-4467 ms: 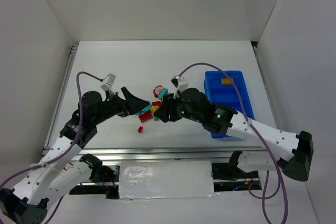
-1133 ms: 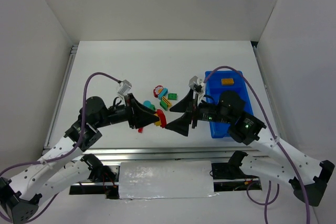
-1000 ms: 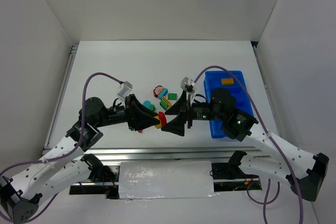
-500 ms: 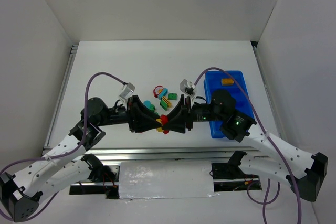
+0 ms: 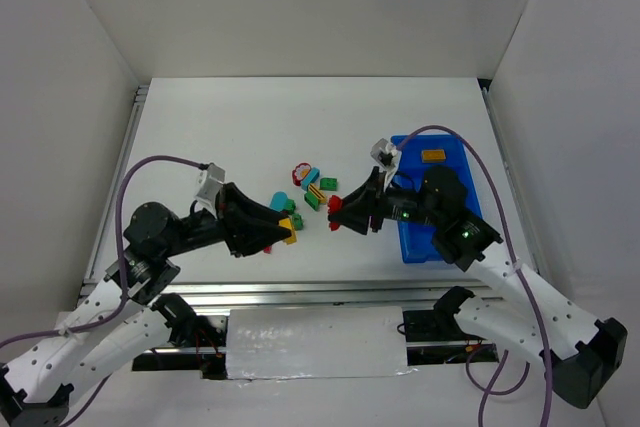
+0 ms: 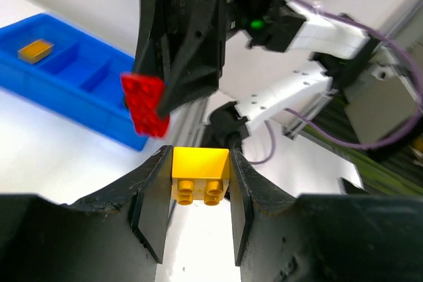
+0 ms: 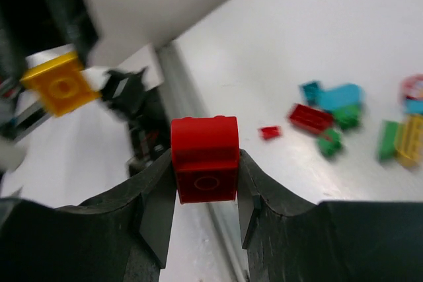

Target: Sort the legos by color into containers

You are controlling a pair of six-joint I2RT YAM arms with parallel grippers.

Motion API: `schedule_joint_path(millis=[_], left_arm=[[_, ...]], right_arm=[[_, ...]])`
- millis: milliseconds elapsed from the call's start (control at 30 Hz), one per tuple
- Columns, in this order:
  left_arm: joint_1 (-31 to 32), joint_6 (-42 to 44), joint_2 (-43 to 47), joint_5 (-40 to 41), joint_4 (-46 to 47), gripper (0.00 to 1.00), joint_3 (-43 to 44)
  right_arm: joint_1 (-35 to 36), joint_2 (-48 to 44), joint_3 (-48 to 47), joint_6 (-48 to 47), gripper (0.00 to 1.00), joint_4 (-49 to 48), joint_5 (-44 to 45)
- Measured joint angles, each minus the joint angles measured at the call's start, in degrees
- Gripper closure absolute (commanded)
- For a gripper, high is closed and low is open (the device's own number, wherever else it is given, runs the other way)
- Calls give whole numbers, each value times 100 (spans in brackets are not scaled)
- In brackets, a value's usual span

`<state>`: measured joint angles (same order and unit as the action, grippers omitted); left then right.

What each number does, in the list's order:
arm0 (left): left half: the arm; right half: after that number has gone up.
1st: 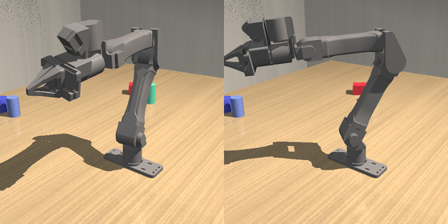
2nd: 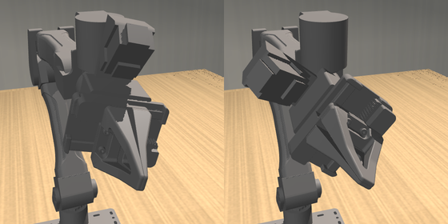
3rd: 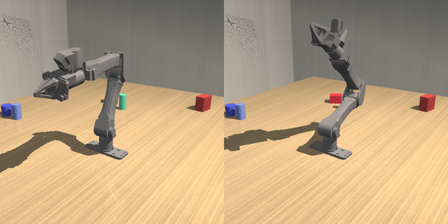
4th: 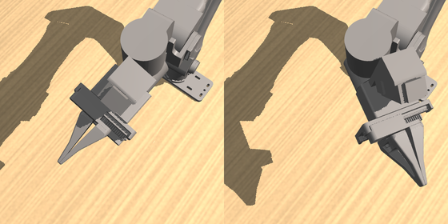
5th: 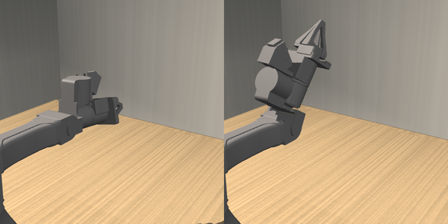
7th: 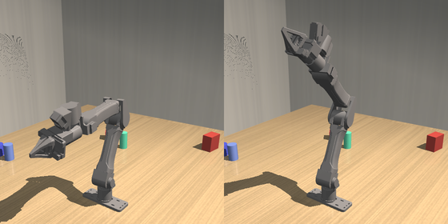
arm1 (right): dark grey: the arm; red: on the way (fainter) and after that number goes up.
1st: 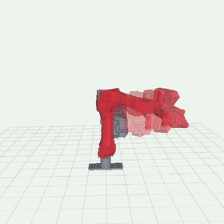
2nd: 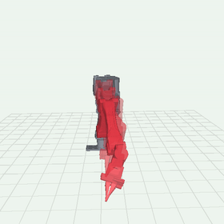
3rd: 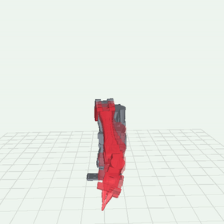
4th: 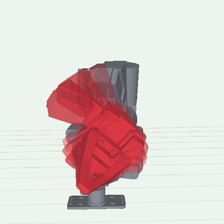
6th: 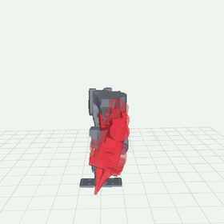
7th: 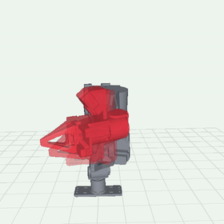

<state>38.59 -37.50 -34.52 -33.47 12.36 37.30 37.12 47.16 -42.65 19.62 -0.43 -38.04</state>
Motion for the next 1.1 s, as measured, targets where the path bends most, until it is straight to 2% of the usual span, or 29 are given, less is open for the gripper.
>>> schedule_joint_path(millis=[67, 133, 267, 367, 500, 700, 800, 900, 967, 1000, 1033, 1100], left_arm=[[0, 127, 50, 282, -361, 100, 111], [0, 249, 24, 616, -791, 100, 284], [-2, 459, 31, 1412, -1676, 100, 584], [-2, 566, 116, 1825, -2179, 100, 608], [-2, 612, 258, 2140, -2662, 100, 608], [-2, 627, 433, 2371, -2968, 100, 612], [-2, 627, 435, 2398, -3001, 100, 612], [-2, 629, 411, 2385, -2999, 100, 612], [-2, 627, 374, 2358, -2997, 100, 612], [-2, 627, 352, 2354, -2994, 100, 612], [-2, 627, 332, 2350, -2994, 100, 612], [-2, 629, 315, 2334, -2994, 100, 612]], right_arm=[[-201, 70, -114, 55, 100, 435, 664], [-494, 420, -444, 315, 100, 1045, 1899], [-1716, 1567, -1298, 1021, 100, 1917, 4087], [-2592, 1971, -1222, 1561, 100, 2243, 4959], [-3364, 2149, -1032, 2116, 100, 2339, 5455], [-3836, 2931, -1038, 2562, 99, 2096, 5646], [-3969, 3272, -1036, 2669, 90, 2031, 5639], [-4026, 3414, -1036, 2723, 86, 1919, 5619], [-4028, 3482, -1056, 2726, 76, 1845, 5580], [-4028, 3534, -1075, 2726, 54, 1823, 5554], [-4028, 3585, -1095, 2723, 39, 1797, 5528], [-4028, 3665, -1104, 2754, 24, 1733, 5499]])
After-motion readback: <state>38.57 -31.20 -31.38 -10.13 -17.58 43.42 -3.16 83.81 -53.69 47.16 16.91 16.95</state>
